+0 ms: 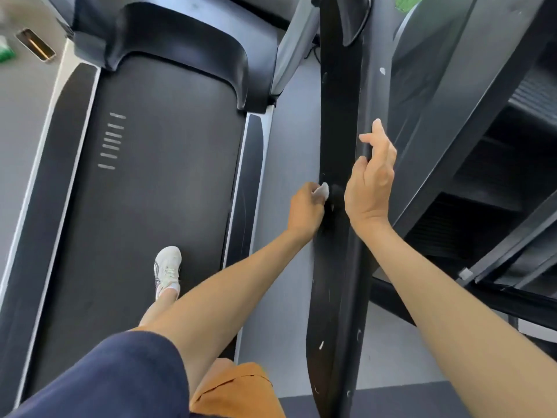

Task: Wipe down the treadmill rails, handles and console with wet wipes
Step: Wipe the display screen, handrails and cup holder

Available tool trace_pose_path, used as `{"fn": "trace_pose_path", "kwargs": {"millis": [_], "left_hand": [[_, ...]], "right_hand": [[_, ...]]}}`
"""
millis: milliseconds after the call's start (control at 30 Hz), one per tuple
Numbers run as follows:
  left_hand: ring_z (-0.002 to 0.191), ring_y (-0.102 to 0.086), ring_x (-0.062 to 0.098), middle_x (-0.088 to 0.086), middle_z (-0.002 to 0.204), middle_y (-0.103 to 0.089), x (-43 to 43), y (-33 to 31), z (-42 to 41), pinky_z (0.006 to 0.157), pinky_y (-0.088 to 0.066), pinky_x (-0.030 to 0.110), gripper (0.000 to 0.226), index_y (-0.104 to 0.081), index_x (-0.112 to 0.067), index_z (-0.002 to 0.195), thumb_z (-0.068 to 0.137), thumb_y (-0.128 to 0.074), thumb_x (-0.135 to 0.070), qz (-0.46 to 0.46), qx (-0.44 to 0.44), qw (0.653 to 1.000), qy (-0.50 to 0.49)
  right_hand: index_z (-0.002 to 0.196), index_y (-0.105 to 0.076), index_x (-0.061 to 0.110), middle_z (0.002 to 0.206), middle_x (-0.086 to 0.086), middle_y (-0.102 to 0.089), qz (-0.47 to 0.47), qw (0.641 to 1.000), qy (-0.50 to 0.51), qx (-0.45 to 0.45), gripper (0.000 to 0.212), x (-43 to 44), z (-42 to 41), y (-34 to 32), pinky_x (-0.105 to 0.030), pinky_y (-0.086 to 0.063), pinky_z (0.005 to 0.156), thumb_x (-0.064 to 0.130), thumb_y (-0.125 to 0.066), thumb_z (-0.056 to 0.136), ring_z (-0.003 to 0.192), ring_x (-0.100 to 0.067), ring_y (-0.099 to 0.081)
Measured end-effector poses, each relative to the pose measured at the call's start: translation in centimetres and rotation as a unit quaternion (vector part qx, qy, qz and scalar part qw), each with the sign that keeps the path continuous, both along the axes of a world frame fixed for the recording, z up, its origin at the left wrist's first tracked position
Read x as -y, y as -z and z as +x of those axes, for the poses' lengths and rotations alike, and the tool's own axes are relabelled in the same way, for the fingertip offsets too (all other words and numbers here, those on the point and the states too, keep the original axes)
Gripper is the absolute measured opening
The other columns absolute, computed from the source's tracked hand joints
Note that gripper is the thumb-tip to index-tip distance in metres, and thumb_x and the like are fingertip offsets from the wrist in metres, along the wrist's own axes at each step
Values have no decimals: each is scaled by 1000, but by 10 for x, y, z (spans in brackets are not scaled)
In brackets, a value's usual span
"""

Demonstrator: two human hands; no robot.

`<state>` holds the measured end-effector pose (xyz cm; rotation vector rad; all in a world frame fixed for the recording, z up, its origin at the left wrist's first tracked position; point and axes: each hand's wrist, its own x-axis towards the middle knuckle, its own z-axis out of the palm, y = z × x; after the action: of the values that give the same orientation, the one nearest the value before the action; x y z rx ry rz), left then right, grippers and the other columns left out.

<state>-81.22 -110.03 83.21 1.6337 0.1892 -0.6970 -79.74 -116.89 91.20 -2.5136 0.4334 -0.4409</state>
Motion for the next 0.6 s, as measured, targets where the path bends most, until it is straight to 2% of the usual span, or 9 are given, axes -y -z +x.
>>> {"fn": "trace_pose_path", "kwargs": {"millis": [100,200,267,333,400,467,600], "left_hand": [[67,-50,12,-1,78,-55,-28,-12,-55,52,-39,13,14,-50,-10,90,100,-43,-18,-25,0,996,86],[64,-48,10,-3,73,-54,-47,-19,-64,52,-38,11,20,-55,-4,87,98,-47,-19,-30,3,988,153],[67,-52,11,-2,74,-57,-52,-19,-39,60,-42,17,23,-58,-2,89,97,-51,-23,-27,12,996,87],[64,-50,10,-2,69,-54,-49,-18,-7,60,-41,20,23,-54,-7,79,96,-52,-23,-35,17,999,2],[60,-44,9,-3,65,-48,-39,-18,15,58,-37,20,27,-45,-13,69,95,-49,-20,-45,9,998,-48],[58,-37,12,-1,63,-41,-22,-20,18,55,-33,23,28,-40,-13,67,94,-48,-19,-75,-7,995,-69],[52,-30,6,-12,58,-35,-1,-23,-32,49,-27,19,33,-33,-26,63,93,-47,-31,-78,-21,994,-78]], "right_hand": [[132,-43,-6,132,-11,-50,-3,1000,-12,3,48,-2,0,-3,-39,-32,112,-8,-30,85,125,-4,-34],[128,-46,-4,142,-15,-43,-21,1000,-20,-3,42,-5,-3,-6,-46,-26,115,-5,-34,88,133,-17,-33],[122,-49,0,152,-18,-29,-75,997,-33,-3,35,-10,-10,-11,-43,-14,120,-4,-36,89,141,-25,-26],[121,-48,2,153,-19,-26,-122,991,-51,1,35,-16,-26,-18,-39,-7,120,-1,-36,89,143,-29,-25],[124,-47,3,152,-18,-30,-139,989,-54,-9,37,-18,-52,-20,-41,-6,120,1,-36,89,140,-27,-31],[129,-44,2,153,-17,-29,-120,992,-28,-30,41,-17,-85,-16,-45,-7,120,-5,-39,89,142,-25,-30],[142,-33,3,156,-12,-22,-118,989,-49,-80,53,-16,-137,2,-49,-11,120,-7,-42,91,145,-22,-21]]}}
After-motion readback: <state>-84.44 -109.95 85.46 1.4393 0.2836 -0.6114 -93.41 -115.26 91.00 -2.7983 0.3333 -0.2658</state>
